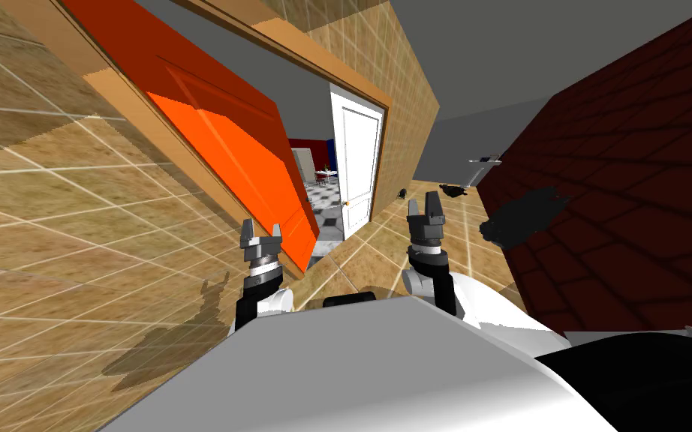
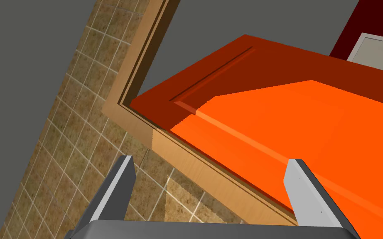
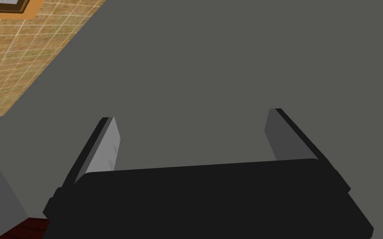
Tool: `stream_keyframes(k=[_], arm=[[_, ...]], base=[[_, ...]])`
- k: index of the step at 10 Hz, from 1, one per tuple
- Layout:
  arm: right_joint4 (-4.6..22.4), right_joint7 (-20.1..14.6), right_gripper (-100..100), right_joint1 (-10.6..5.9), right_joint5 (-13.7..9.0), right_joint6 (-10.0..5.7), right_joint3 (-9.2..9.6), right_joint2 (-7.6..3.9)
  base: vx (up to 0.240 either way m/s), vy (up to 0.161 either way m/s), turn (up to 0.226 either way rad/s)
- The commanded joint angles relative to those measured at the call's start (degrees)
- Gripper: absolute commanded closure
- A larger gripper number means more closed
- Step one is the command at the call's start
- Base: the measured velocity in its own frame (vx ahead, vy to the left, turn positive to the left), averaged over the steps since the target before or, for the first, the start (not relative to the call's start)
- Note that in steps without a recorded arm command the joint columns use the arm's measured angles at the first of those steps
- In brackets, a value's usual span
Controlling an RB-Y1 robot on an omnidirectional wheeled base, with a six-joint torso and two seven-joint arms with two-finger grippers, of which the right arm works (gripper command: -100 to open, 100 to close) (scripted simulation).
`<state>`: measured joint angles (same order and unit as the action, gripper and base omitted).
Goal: Push the door open
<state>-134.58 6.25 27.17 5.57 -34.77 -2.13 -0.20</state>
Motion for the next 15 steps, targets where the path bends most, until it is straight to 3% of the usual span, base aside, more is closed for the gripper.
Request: stream_keyframes(k=[1,8,15], arm=[[0.5,0.2,-100,-0.11,-0.1,-0.12,-0.08,-0.24],[2.1,1.1,-100,-0.48,-0.5,-0.51,-0.37,-1.05],[6.6,3.4,-100,-1.5,-1.4,-1.61,-1.15,-2.81]], base=[[-0.158,0.006,0.043],[-0.223,-0.024,0.046],[-0.229,-0.024,0.096]])
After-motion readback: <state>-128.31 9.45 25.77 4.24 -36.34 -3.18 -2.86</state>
